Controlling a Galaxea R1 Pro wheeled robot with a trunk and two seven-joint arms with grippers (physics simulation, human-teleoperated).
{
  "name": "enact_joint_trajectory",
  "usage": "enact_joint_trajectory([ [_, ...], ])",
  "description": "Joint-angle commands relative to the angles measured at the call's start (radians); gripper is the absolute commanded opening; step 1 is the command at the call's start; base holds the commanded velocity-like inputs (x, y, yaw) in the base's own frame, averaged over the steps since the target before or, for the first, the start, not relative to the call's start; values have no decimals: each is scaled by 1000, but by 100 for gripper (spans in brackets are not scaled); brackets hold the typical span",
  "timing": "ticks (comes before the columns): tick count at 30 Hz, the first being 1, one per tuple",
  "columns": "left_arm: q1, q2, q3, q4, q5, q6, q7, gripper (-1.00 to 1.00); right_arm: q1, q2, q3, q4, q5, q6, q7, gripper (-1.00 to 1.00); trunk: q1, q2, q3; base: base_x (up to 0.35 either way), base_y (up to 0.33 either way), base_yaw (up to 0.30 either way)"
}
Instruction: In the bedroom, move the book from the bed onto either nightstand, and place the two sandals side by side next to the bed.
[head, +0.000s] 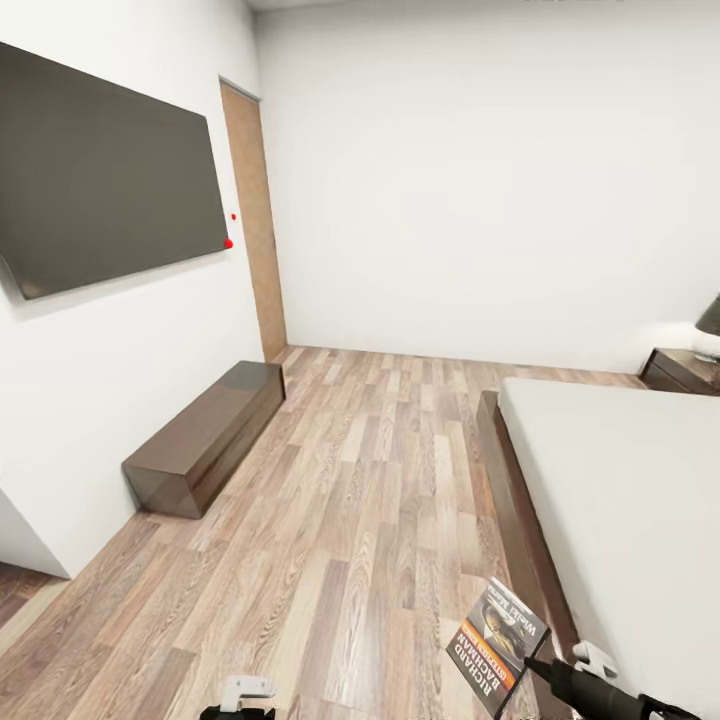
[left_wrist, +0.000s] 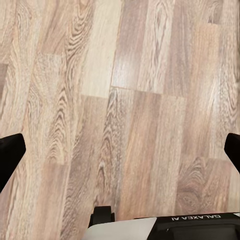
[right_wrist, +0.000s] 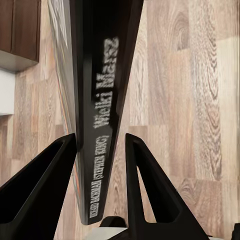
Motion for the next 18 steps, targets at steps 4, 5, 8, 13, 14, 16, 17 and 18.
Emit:
enact_joint_trajectory([
  [4, -1, 0, 9, 1, -10, -3, -1, 100, -2, 0, 2, 3, -11, 8, 5, -100, 1, -2, -2, 0, 0, -203],
  [5, -1, 0, 8, 1, -10, -3, -1, 100, -2, 0, 2, 3, -11, 8, 5, -100, 1, -2, -2, 0, 0, -100],
  [8, -1, 0, 8, 1, -10, -3, -1, 100, -2, 0, 2, 3, -11, 8, 6, -100, 1, -2, -2, 0, 0, -57],
  [13, -1, 0, 9, 1, -10, -3, -1, 100, -2, 0, 3, 3, -11, 8, 6, -100, 1, -2, -2, 0, 0, -17],
  [14, -1, 0, 9, 1, -10, -3, -1, 100, -2, 0, 3, 3, -11, 8, 6, -100, 1, -2, -1, 0, 0, -4],
  [16, -1, 0, 8, 1, -10, -3, -1, 100, -2, 0, 3, 3, -11, 8, 7, -100, 1, -2, 0, 0, 0, -3],
  [17, -1, 0, 8, 1, -10, -3, -1, 100, -2, 0, 3, 3, -11, 7, 7, -100, 1, -2, 2, 0, 0, -2],
  [18, -1, 0, 8, 1, -10, -3, -1, 100, -2, 0, 3, 3, -11, 7, 7, -100, 1, -2, 3, 0, 0, 0],
])
